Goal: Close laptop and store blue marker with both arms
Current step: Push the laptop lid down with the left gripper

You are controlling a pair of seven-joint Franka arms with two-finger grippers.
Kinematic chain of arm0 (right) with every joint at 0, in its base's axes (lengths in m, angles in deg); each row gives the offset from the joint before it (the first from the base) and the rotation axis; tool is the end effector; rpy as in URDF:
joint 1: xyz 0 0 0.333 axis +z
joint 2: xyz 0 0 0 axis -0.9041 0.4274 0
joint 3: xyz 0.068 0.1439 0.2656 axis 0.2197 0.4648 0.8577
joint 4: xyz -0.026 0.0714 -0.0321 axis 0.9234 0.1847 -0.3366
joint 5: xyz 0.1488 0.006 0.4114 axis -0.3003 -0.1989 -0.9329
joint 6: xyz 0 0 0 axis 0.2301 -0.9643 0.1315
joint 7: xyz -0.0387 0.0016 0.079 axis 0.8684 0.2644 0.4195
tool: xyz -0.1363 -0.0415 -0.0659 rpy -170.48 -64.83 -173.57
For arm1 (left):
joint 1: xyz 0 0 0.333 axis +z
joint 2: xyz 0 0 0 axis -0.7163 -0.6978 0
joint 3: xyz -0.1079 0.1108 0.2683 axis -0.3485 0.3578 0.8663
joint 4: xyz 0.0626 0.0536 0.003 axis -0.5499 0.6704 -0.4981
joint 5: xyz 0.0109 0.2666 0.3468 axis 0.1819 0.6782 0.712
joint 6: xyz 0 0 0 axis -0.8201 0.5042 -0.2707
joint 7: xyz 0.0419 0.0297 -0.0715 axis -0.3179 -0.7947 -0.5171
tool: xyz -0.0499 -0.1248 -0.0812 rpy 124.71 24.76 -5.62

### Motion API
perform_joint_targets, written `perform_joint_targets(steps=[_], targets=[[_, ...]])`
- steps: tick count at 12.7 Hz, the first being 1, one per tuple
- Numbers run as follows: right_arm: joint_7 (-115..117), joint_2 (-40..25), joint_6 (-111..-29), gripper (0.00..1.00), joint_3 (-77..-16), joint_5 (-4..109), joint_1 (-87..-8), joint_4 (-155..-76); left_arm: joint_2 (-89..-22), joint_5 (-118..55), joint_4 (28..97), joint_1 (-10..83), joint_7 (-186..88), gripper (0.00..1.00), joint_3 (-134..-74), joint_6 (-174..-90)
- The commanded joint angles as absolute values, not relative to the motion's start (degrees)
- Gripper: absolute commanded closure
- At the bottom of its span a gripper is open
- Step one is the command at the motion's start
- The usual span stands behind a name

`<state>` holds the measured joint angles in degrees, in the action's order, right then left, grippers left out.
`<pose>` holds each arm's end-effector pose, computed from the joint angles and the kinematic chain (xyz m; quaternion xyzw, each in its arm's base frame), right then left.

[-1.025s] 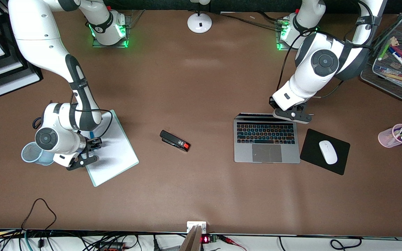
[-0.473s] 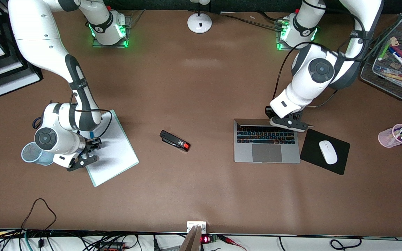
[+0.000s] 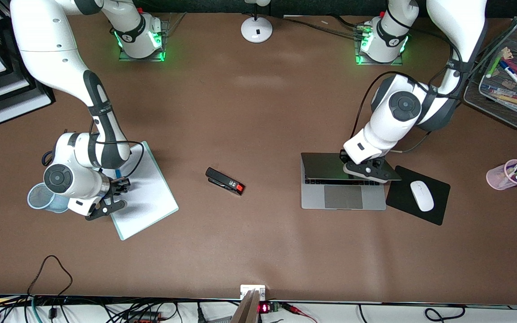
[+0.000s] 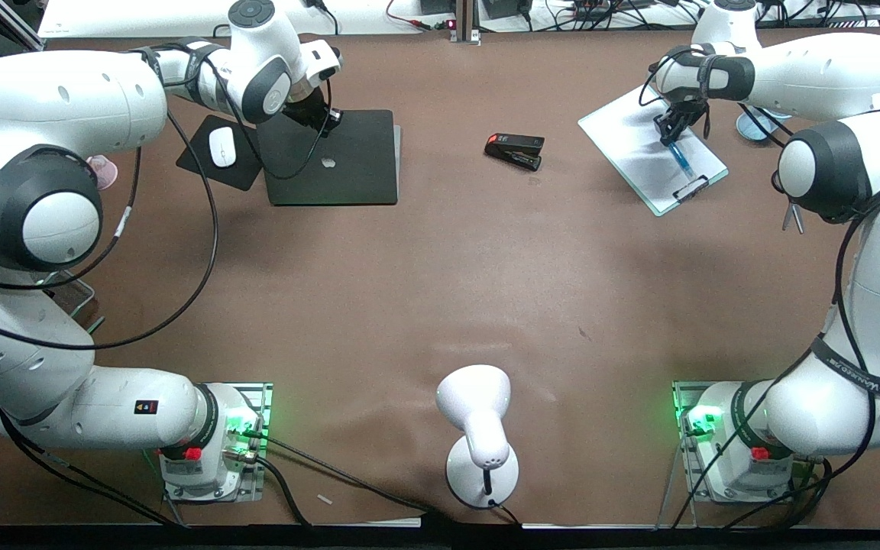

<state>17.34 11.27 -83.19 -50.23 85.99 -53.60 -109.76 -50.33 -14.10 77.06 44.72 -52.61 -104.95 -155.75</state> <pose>0.6989 0.0291 0.0979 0.9783 0.1966 -0.0609 0.0233 0.6160 -0.2225 0.2164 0.9900 -0.1261 0.0593 0.0231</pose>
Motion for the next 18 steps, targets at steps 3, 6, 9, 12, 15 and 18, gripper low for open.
perform_joint_targets(steps=[3, 6, 9, 12, 15, 18], targets=[[18.00, 11.43, -83.39, 0.86, -50.04, 85.04, -53.97, -109.27, -57.47, -10.13, 69.38, 44.43, -52.28, 1.00, -105.01, -155.48], [17.65, 11.43, -83.30, 0.92, -50.04, 84.95, -53.97, -109.27, -60.02, -8.09, 67.44, 44.43, -52.64, 1.00, -105.01, -155.48], [16.07, 10.90, -83.21, 0.95, -50.04, 84.95, -54.06, -109.10, -62.57, -7.31, 65.24, 44.61, -52.46, 1.00, -104.92, -155.57], [17.20, 9.06, -81.03, 0.95, -50.13, 85.21, -54.41, -106.47, -64.50, -6.25, 63.74, 44.87, -52.46, 1.00, -104.83, -155.57], [22.64, 4.94, -79.44, 0.96, -50.31, 85.12, -54.50, -105.50, -66.61, -6.25, 62.43, 44.69, -52.55, 1.00, -104.83, -155.66], [30.28, 2.21, -77.25, 0.96, -50.05, 83.21, -57.91, -105.41, -68.72, -5.02, 61.11, 44.78, -52.64, 1.00, -104.83, -156.10]])
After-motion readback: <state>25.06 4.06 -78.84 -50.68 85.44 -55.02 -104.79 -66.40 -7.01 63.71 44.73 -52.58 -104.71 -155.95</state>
